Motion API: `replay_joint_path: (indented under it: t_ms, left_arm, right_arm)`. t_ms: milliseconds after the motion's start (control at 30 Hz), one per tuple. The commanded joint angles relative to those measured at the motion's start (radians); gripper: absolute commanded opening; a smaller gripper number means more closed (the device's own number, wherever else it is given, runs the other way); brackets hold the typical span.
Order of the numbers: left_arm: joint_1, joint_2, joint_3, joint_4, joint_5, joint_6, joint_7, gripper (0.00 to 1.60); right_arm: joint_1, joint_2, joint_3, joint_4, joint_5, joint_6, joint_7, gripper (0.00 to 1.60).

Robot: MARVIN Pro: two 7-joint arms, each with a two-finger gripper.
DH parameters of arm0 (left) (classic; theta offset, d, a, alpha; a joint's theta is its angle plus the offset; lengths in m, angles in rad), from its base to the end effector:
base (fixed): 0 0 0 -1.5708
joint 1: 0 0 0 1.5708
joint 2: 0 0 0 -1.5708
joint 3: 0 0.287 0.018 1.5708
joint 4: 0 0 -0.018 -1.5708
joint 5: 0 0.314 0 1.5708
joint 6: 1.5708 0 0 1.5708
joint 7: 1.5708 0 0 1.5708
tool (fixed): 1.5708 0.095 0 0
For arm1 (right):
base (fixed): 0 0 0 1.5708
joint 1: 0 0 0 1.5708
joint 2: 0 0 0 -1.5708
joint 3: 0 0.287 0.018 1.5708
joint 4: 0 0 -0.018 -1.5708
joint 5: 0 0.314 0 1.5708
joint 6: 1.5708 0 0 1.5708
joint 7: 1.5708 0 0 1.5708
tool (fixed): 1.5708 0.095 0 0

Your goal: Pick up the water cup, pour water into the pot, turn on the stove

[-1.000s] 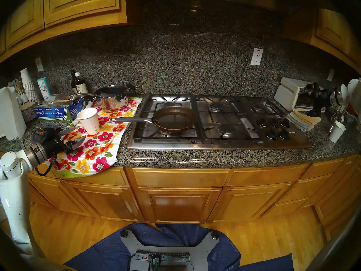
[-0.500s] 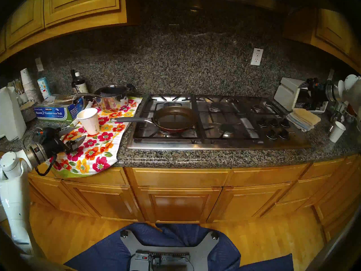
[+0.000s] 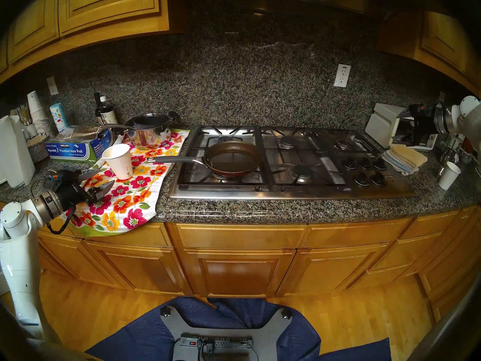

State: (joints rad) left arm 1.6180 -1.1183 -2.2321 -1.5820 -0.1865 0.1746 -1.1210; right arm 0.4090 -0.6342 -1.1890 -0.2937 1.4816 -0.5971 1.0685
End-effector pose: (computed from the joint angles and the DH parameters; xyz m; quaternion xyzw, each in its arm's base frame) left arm 0.3372 0.2730 -0.2083 0.7218 -0.2319 0.6442 0.1012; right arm 0.4570 -0.4361 0.0192 0.7166 0.5172 0.4392 0.1617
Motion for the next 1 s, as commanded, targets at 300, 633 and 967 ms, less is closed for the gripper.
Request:
replay_joint_path:
  t_ms: [300, 633, 967]
  left_arm:
    - [-0.026, 0.007, -0.011, -0.024, -0.015, -0.002, 0.002, 1.60]
    - [-0.026, 0.007, -0.011, -0.024, -0.015, -0.002, 0.002, 1.60]
    - [-0.026, 0.006, -0.012, -0.025, -0.015, -0.002, 0.002, 1.60]
  right_arm:
    - [0.107, 0.049, 0.085, -0.053, 0.093, 0.123, 0.098, 1.60]
    - [0.156, 0.080, 0.068, -0.132, 0.067, 0.143, 0.134, 1.60]
    - [0.194, 0.117, 0.049, -0.222, 0.047, 0.179, 0.113, 1.60]
